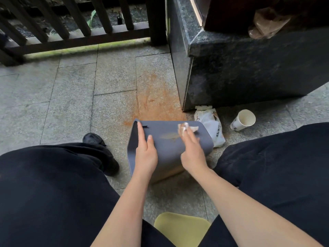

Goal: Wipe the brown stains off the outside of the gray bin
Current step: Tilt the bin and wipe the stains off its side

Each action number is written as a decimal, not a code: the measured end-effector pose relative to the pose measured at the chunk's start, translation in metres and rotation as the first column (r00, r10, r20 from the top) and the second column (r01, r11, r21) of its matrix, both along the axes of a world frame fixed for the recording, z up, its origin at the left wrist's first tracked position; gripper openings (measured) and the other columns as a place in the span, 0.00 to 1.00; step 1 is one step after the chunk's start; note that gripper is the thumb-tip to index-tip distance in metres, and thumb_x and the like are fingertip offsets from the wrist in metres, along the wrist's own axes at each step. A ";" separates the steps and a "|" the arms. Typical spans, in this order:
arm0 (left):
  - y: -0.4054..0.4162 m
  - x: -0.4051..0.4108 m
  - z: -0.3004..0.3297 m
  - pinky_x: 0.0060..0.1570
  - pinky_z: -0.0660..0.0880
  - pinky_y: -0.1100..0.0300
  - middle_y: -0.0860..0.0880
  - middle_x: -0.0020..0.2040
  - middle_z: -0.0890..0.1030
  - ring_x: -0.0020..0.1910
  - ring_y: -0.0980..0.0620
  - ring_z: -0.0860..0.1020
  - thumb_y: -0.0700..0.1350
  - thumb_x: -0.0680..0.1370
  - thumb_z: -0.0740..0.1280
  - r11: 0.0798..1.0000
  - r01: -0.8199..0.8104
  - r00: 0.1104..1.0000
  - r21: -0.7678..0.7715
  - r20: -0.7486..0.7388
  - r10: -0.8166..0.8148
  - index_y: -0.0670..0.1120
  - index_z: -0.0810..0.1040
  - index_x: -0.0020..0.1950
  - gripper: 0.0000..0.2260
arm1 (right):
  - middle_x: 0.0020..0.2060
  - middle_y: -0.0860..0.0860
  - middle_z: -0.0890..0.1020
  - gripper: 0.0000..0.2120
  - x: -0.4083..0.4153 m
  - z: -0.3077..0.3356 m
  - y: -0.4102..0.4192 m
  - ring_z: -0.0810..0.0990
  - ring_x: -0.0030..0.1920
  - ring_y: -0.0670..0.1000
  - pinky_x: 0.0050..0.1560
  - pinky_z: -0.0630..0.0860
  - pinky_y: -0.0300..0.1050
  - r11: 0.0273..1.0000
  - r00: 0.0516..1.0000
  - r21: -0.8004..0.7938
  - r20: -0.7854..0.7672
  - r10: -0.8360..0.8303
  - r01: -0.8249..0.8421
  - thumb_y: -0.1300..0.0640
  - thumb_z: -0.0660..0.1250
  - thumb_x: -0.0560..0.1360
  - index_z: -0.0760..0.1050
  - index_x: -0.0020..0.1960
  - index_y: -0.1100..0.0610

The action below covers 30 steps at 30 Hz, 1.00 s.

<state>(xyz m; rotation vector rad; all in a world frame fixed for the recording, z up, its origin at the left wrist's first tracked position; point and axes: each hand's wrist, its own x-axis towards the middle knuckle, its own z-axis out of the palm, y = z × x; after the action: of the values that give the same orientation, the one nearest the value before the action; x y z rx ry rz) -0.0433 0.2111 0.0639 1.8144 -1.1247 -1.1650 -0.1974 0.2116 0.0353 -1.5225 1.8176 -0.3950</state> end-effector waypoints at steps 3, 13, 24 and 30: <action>-0.006 0.001 0.000 0.36 0.61 0.85 0.81 0.31 0.68 0.34 0.85 0.66 0.45 0.86 0.54 0.999 0.023 0.999 -0.042 0.049 -0.021 0.58 0.51 0.81 0.25 | 0.80 0.42 0.46 0.48 0.033 0.019 0.012 0.43 0.79 0.48 0.78 0.43 0.49 0.964 0.970 -0.152 0.066 0.232 -0.220 0.78 0.56 0.67 0.50 0.81 0.48; -0.007 0.015 -0.008 0.53 0.66 0.63 0.53 0.67 0.78 0.59 0.58 0.76 0.47 0.85 0.53 0.990 -0.141 0.970 0.024 0.202 0.133 0.64 0.54 0.80 0.24 | 0.80 0.55 0.51 0.35 -0.001 -0.002 -0.005 0.48 0.80 0.54 0.78 0.47 0.53 0.906 0.869 -0.127 -0.364 0.336 -0.404 0.73 0.50 0.72 0.53 0.79 0.61; -0.015 0.023 -0.011 0.47 0.62 0.67 0.41 0.70 0.75 0.64 0.41 0.74 0.55 0.85 0.51 0.999 -0.037 0.975 -0.012 0.217 0.039 0.60 0.54 0.81 0.23 | 0.79 0.47 0.59 0.42 0.025 0.024 -0.015 0.58 0.77 0.48 0.73 0.58 0.37 0.966 0.962 -0.056 0.096 0.256 -0.252 0.75 0.57 0.69 0.60 0.79 0.51; -0.007 0.021 -0.004 0.45 0.58 0.86 0.60 0.64 0.67 0.55 0.81 0.61 0.63 0.82 0.46 0.993 0.022 0.992 -0.120 0.128 -0.007 0.56 0.57 0.81 0.27 | 0.80 0.47 0.55 0.41 0.052 0.042 -0.003 0.51 0.79 0.44 0.78 0.54 0.46 0.860 0.856 -0.221 0.146 0.496 -0.460 0.78 0.58 0.71 0.56 0.80 0.54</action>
<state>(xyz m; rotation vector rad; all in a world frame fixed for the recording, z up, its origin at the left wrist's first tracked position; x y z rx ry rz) -0.0225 0.2038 0.0597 1.8099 -1.2553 -0.9786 -0.1458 0.2088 0.0772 -1.9197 1.2130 -0.4523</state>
